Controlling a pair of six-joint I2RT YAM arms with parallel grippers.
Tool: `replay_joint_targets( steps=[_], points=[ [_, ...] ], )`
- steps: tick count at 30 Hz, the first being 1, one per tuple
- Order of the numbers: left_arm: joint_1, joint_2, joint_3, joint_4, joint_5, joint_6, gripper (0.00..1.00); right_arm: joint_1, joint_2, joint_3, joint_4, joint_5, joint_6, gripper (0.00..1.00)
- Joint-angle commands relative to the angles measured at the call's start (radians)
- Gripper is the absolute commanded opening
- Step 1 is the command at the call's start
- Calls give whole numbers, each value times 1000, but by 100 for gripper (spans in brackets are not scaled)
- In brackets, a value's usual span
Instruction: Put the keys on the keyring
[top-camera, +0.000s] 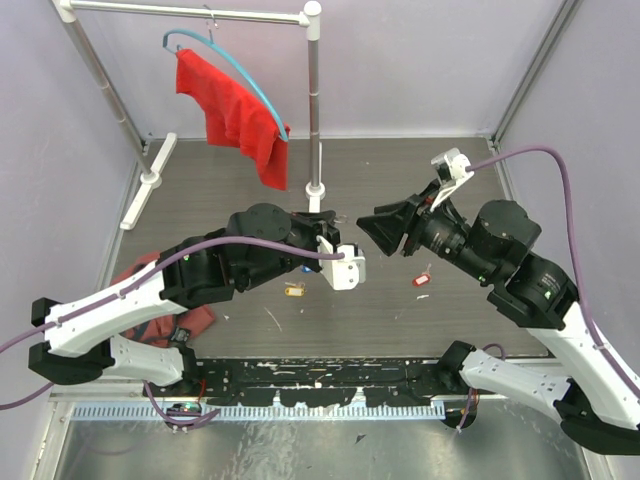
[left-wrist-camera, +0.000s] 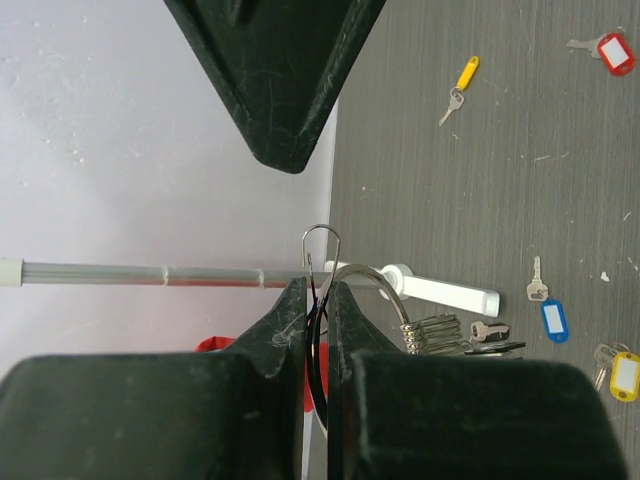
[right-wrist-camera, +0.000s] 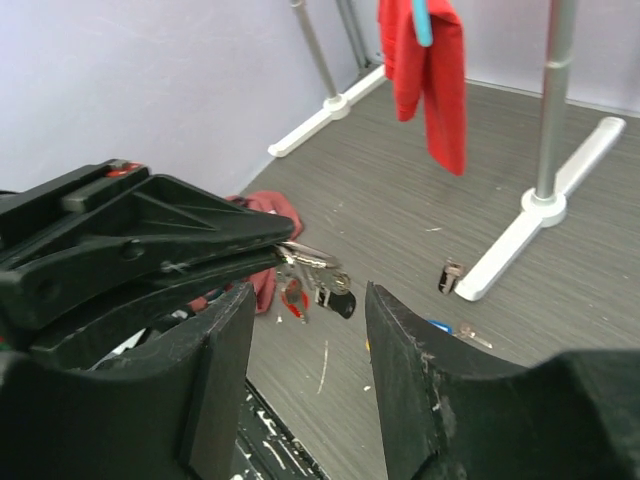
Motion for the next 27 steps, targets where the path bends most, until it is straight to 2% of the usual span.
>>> replay_joint_targets(
  steps=[1,10,17,23,27],
  points=[
    [-2,-21,25,44,38,-17,0,0,6,0,90,-109,-4,53],
    [-1,-34,15,62,85,-36,0,1,36,-8,129,-154,14,45],
    [-1,-46,10,73,93,-38,0,0,41,-18,128,-154,20,44],
    [-1,-56,0,83,105,-41,0,0,43,-16,143,-173,23,24],
    [-1,-60,-9,100,110,-47,0,0,41,-18,162,-191,27,6]
  ],
)
